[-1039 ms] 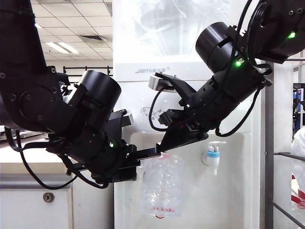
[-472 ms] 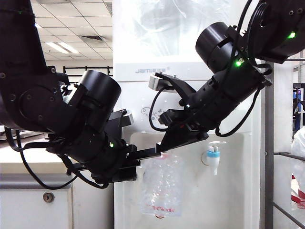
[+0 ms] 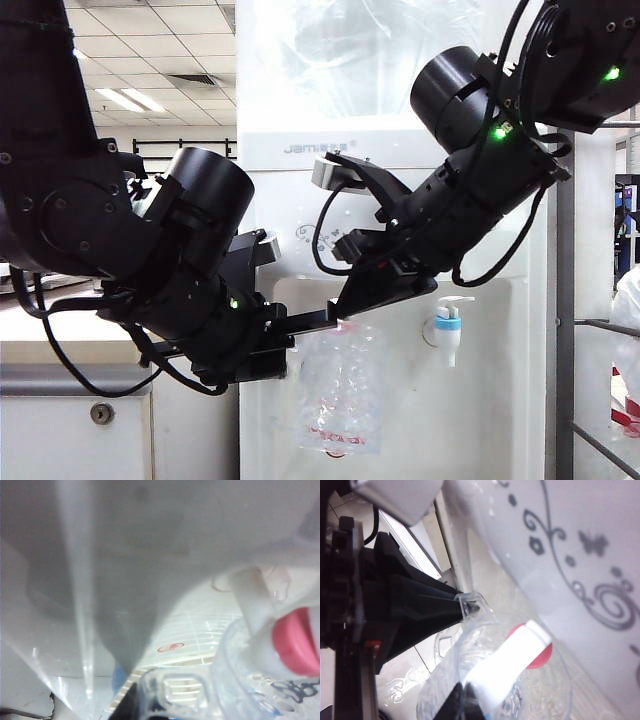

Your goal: Pick up the plastic mug from the left desk, go to the hot water outlet of the water dispenser, press the vertical switch to get some water, then put the mug back on the desk.

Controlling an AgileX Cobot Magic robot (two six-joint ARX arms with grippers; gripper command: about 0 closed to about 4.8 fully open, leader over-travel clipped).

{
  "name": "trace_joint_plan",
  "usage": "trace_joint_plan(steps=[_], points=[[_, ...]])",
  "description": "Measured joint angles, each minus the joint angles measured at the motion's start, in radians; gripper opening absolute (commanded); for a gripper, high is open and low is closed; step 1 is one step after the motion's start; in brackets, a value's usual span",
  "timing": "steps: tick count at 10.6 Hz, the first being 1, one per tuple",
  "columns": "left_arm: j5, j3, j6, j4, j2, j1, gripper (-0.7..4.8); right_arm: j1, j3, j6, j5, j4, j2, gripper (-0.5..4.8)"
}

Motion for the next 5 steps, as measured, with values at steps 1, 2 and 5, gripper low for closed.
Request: trace_joint_plan(steps=[1,2,5], points=[[0.000,0.000,0.000,0.000,0.000,0.000,-0.07,0.000,0.000,0.000,0.000,0.000,0.000,-0.02],[0.000,0.000,0.000,0.000,0.000,0.000,-0.07,0.000,0.000,0.000,0.000,0.000,0.000,-0.02],[0.000,0.000,0.001,0.000,0.000,0.000,-0.07,0.000,0.000,0.000,0.000,-0.009,0.000,-0.02]])
